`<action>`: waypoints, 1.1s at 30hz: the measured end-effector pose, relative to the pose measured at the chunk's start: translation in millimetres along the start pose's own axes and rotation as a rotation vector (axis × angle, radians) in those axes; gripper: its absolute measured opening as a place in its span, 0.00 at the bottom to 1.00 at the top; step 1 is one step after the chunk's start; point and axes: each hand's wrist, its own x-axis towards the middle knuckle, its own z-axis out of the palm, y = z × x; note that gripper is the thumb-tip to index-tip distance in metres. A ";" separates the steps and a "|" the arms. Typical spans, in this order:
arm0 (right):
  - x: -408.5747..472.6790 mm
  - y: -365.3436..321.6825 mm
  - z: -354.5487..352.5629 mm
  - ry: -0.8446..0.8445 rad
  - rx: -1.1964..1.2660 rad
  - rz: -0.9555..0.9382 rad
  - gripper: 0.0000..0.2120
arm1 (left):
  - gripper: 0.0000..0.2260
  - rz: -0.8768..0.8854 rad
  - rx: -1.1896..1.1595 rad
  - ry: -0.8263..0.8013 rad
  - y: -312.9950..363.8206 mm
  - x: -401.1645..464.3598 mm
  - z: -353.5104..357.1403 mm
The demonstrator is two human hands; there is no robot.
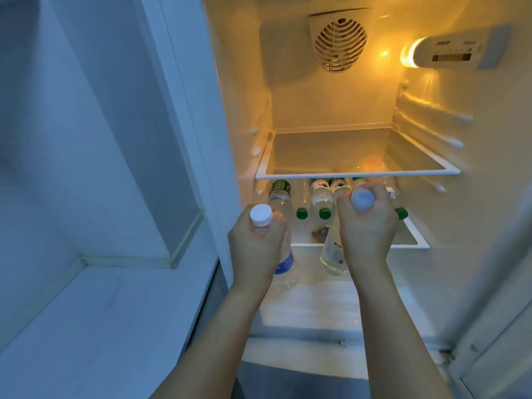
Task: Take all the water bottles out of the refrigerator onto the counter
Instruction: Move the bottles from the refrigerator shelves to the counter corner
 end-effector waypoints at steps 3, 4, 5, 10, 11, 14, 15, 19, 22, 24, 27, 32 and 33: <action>-26.8 -15.9 -6.4 -0.024 0.030 -0.041 0.04 | 0.07 -0.037 -0.001 0.003 4.9 -20.1 -36.0; -39.0 -22.3 -8.4 -0.048 0.038 -0.049 0.04 | 0.07 -0.048 0.010 0.009 4.3 -28.4 -50.2; -51.5 -28.4 -10.1 -0.081 0.046 -0.044 0.04 | 0.08 -0.064 0.020 0.016 3.3 -36.5 -64.0; -126.4 -58.3 -19.9 -0.244 0.095 0.032 0.04 | 0.05 -0.133 0.074 0.070 4.9 -88.6 -141.2; -142.9 -63.5 -21.2 -0.276 0.100 0.046 0.04 | 0.04 -0.148 0.090 0.092 5.9 -99.8 -156.8; -192.6 -76.8 -24.0 -0.392 0.106 0.061 0.05 | 0.03 -0.186 0.134 0.173 4.4 -131.4 -203.3; -206.2 -79.6 -23.9 -0.429 0.115 0.066 0.05 | 0.03 -0.198 0.156 0.204 4.8 -141.1 -216.5; -252.6 -94.5 -25.7 -0.580 0.169 0.085 0.05 | 0.03 -0.223 0.228 0.322 12.1 -178.7 -265.8; -279.6 -109.6 -21.5 -0.727 0.216 0.091 0.05 | 0.03 -0.244 0.258 0.454 21.2 -202.0 -294.4; -297.9 -119.8 -18.3 -0.825 0.243 0.082 0.05 | 0.03 -0.270 0.286 0.566 28.8 -217.7 -312.3; -325.7 -130.4 -18.7 -0.914 0.276 0.058 0.05 | 0.03 -0.290 0.319 0.700 39.4 -243.3 -332.7; -384.7 -152.9 -34.8 -1.110 0.361 0.045 0.04 | 0.03 -0.283 0.409 0.821 67.2 -295.4 -369.9; -397.5 -159.9 -39.4 -1.146 0.387 0.044 0.04 | 0.03 -0.279 0.429 0.853 73.8 -307.2 -379.0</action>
